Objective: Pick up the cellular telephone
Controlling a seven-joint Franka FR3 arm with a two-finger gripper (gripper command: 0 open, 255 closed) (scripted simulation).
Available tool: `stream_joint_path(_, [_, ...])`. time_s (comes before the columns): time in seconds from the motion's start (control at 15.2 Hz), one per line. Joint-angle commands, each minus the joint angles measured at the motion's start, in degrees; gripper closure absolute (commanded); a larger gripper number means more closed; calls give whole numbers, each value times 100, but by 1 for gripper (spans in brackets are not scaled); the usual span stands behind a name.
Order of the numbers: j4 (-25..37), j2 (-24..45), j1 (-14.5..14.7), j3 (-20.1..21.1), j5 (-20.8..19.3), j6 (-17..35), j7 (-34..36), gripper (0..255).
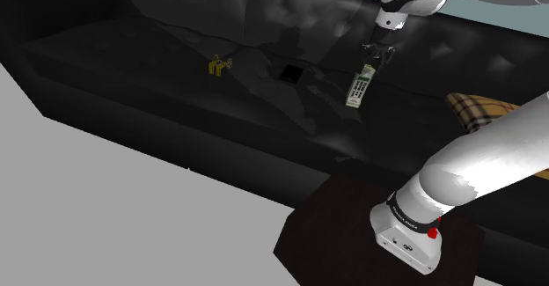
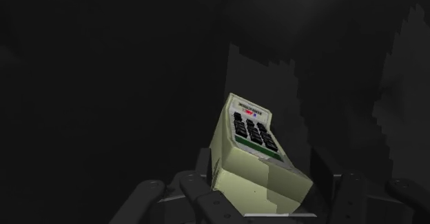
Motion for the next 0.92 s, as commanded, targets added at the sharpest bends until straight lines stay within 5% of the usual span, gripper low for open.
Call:
stream_joint_path(0.0, [103, -28, 5, 15, -3, -136, 15, 255])
stream_joint_path(0.86, [932, -146, 26, 81, -10, -1076, 61, 255])
